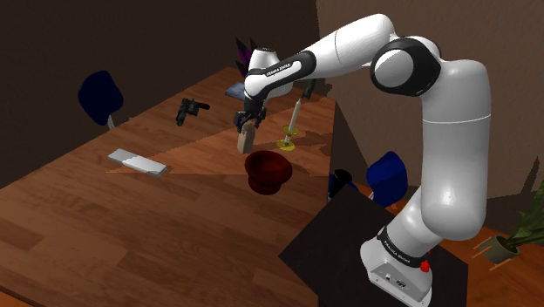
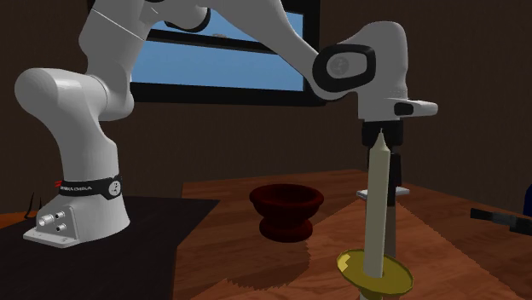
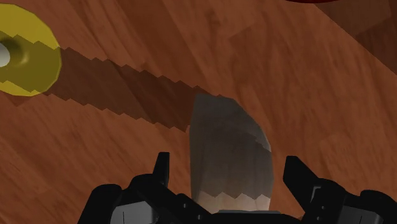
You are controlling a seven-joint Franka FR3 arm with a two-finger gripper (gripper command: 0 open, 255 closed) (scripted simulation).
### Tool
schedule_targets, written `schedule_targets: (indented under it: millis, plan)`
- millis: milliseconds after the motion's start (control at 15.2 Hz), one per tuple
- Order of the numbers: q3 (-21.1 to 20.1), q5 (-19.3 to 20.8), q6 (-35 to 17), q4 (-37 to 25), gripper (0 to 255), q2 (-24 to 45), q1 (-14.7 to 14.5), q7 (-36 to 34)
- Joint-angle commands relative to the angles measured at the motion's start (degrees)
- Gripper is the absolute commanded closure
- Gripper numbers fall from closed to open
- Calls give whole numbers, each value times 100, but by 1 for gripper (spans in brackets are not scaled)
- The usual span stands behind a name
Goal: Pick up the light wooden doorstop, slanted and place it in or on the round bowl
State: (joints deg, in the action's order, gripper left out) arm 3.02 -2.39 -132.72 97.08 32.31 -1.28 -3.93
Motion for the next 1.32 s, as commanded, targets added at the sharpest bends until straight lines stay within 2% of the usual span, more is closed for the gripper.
schedule_targets:
  millis: [0, 594, 1254]
  plan:
    - [0, 0, 0, 0, 255, 0, 0, 0]
    - [0, 0, -1, 0, 255, 1, 0, 0]
    - [19, 30, 581, -173, 255, -409, -11, -20]
